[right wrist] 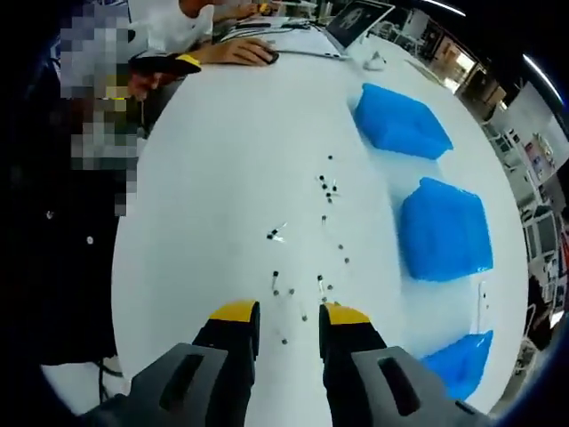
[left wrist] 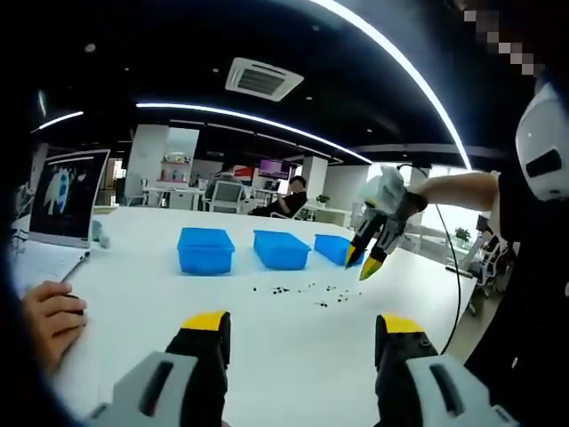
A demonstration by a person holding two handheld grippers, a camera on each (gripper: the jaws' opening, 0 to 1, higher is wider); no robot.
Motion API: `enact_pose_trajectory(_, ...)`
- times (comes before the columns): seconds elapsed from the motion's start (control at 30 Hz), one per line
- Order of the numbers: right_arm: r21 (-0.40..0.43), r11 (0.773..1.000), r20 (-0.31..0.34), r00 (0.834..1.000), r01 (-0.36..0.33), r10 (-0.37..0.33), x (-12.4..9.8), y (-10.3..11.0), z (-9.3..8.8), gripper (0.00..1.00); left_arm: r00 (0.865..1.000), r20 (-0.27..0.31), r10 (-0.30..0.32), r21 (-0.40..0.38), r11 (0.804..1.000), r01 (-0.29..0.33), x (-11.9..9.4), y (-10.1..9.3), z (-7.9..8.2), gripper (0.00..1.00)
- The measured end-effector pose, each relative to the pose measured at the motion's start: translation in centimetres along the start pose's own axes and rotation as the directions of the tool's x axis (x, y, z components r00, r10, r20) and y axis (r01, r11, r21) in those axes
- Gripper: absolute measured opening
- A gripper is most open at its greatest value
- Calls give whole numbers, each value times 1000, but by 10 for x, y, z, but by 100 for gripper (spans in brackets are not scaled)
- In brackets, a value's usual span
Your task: Pick up the resistors one by one and place each resistor into its matching bin, sorting the parts by color and model until every resistor is separated into the correct bin for its type
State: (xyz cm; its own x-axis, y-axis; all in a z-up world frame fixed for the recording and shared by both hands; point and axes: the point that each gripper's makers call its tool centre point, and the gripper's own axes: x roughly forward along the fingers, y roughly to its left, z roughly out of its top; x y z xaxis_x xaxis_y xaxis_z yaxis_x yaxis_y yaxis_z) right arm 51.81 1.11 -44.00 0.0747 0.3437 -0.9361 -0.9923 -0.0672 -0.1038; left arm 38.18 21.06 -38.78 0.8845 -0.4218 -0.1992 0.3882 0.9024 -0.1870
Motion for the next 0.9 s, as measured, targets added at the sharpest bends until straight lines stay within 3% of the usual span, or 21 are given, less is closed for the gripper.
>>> enact_pose_trajectory(0.4, -42, 997, -45, 997, -60, 58, 36, 11, 12, 25, 1000, 1, 16, -7, 1000, -16, -3, 5, -1, 67)
enact_pose_trajectory(0.9, 29, 997, -73, 994, -76, 78, 52, 6, 8, 13, 1000, 6, 29, -16, 999, -29, -7, 12, -2, 67)
